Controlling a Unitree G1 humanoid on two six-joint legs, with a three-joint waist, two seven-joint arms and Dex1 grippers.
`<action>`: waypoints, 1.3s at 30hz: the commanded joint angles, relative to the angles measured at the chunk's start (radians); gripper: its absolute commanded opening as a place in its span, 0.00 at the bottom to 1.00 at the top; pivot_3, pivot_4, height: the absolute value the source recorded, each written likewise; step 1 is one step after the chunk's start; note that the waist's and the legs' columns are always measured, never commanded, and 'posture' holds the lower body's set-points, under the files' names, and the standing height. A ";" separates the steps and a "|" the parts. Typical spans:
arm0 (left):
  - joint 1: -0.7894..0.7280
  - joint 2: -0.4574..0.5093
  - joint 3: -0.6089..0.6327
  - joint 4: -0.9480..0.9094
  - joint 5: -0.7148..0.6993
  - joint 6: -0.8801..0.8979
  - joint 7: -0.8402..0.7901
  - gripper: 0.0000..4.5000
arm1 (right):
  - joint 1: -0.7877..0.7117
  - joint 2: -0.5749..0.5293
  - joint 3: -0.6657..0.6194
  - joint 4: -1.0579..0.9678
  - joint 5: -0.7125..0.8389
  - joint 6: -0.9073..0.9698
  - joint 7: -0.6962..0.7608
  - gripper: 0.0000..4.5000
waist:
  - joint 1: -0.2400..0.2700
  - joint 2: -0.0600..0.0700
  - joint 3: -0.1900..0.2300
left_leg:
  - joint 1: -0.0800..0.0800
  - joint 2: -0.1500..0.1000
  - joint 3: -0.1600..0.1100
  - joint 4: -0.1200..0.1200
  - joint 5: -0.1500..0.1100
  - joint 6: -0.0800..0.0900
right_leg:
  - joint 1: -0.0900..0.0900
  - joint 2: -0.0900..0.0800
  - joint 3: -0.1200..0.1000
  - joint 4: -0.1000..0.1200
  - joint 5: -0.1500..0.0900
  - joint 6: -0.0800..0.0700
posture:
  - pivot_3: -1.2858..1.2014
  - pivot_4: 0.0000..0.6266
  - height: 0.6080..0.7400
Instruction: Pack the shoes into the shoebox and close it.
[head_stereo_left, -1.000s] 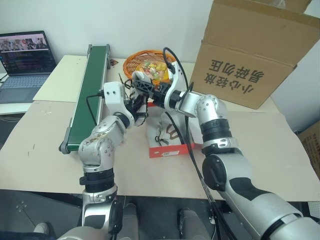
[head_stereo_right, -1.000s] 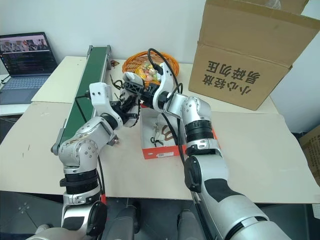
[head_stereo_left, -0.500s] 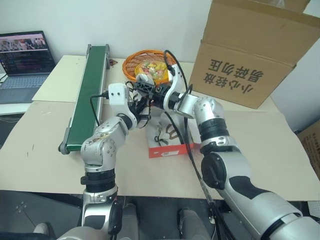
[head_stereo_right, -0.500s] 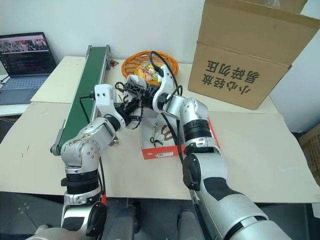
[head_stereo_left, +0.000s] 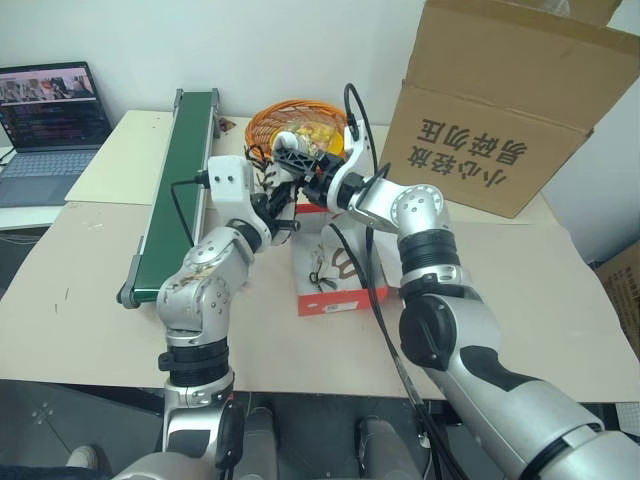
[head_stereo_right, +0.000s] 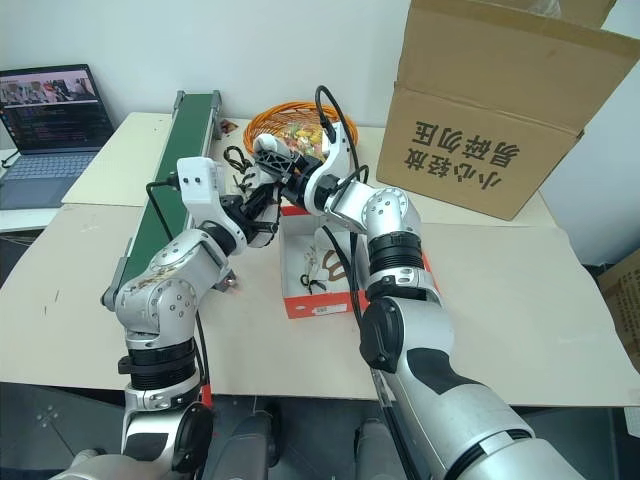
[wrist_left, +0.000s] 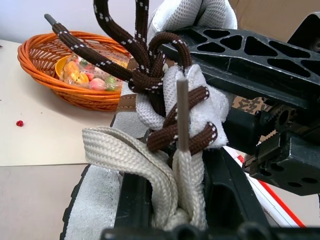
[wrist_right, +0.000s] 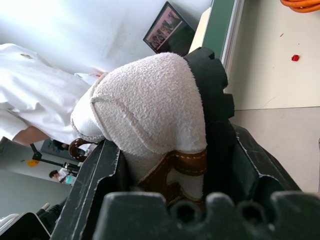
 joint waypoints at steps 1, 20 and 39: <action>-0.029 -0.020 -0.116 -0.007 -0.031 0.000 -0.055 0.05 | -0.083 0.087 -0.008 -0.049 0.132 0.072 0.036 0.45 | 0.000 0.000 0.000 | 0.000 0.000 0.000 0.000 0.000 0.000 | 0.000 0.000 0.000 0.000 0.000 0.000 | 0.52 0.24 0.86; -0.007 0.028 -0.200 -0.038 0.012 -0.082 -0.104 0.75 | -0.023 0.065 -0.025 -0.066 0.070 -0.071 -0.125 0.45 | 0.000 0.000 0.000 | 0.000 0.000 0.000 0.000 0.000 0.000 | 0.000 0.000 0.000 0.000 0.000 0.000 | 0.52 0.24 0.86; 0.063 0.052 -0.226 -0.071 0.021 -0.085 -0.093 0.75 | -0.182 -0.202 -0.086 0.288 0.032 -0.411 -0.188 0.45 | -0.003 0.000 0.000 | 0.001 0.000 0.000 0.000 0.000 0.000 | 0.001 0.000 0.000 0.000 0.000 0.000 | 0.52 0.24 0.86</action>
